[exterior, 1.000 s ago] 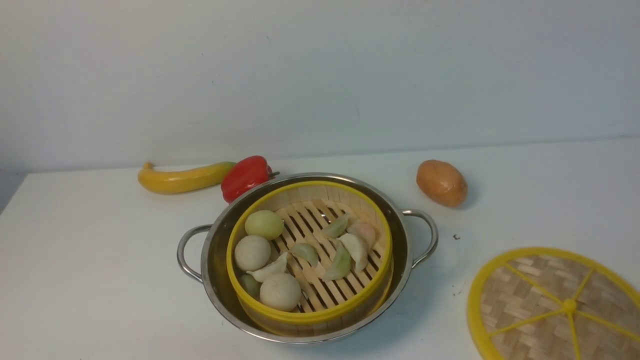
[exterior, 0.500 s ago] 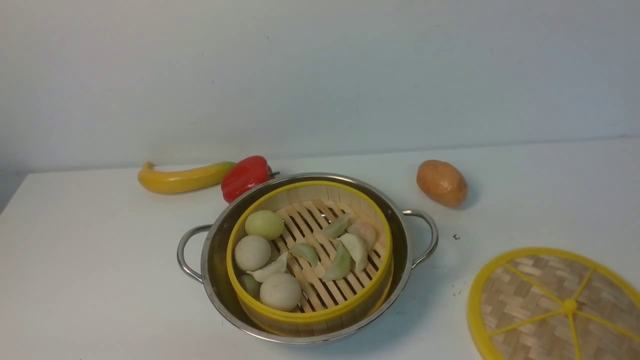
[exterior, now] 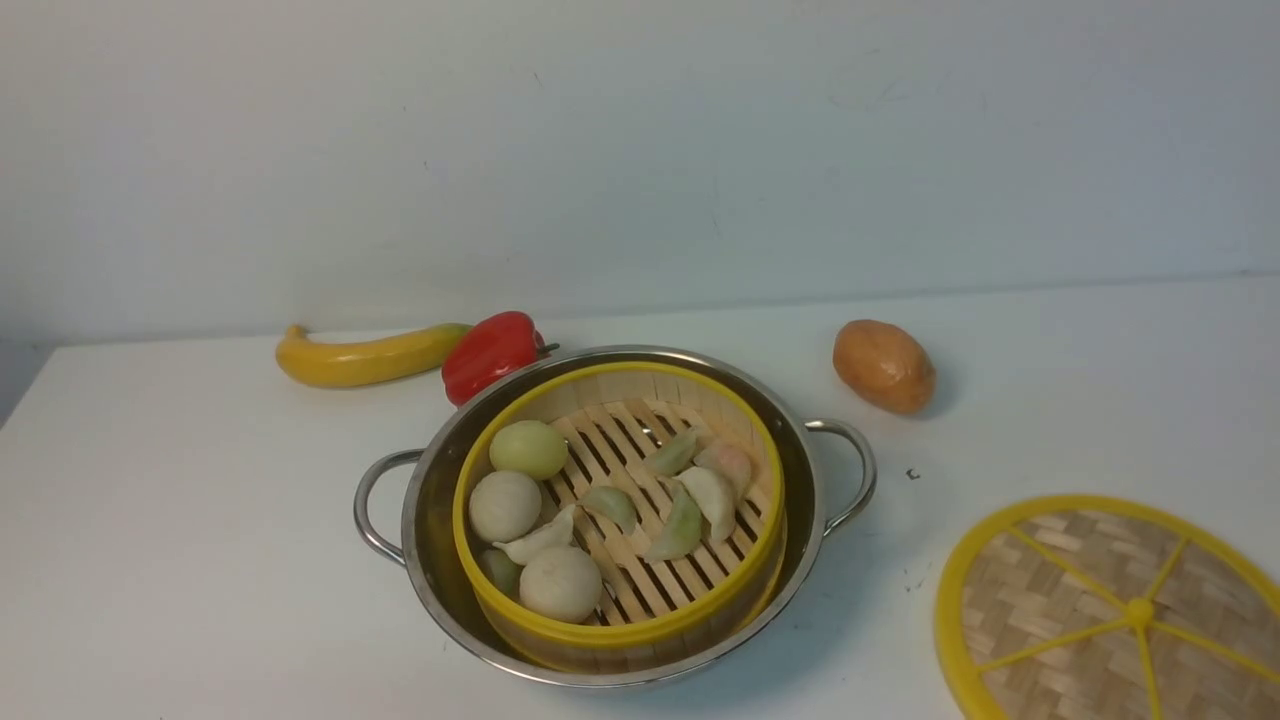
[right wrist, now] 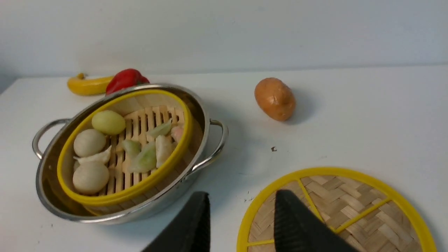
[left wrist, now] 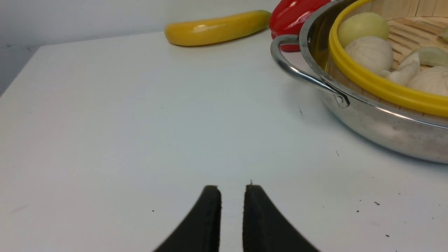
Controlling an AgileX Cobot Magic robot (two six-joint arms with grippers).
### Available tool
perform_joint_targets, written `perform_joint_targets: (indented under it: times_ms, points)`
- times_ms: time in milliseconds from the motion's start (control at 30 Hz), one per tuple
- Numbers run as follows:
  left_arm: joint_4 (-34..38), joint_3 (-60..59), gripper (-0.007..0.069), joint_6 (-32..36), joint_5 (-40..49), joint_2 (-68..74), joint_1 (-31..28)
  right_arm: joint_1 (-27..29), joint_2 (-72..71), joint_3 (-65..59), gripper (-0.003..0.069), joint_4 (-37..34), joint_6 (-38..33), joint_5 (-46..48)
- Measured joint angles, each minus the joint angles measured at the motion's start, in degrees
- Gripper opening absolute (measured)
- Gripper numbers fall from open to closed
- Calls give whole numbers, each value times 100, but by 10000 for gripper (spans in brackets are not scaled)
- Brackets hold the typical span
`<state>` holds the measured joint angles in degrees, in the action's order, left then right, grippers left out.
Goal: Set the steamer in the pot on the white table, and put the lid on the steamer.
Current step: 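Move the gripper down to the bamboo steamer lid and grasp its center knob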
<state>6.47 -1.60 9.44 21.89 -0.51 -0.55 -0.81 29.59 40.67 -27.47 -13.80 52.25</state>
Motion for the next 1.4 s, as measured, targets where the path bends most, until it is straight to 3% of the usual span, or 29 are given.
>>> perform_joint_targets:
  times_ms: [200,500,800,1067,1400]
  points:
    - [0,0,106,0,0,0,0,0,1297,830,241,-26,-473,872]
    - [0,0,113,-1,0,0,0,0,2999,1306,241,55,-1062,1355]
    - [0,0,116,-1,2,0,0,0,4042,1319,258,980,-1003,1271]
    - [0,0,123,-1,2,0,0,0,4735,1336,345,1106,-885,957]
    - [0,0,131,-1,2,0,0,0,5627,1340,348,1106,-873,601]
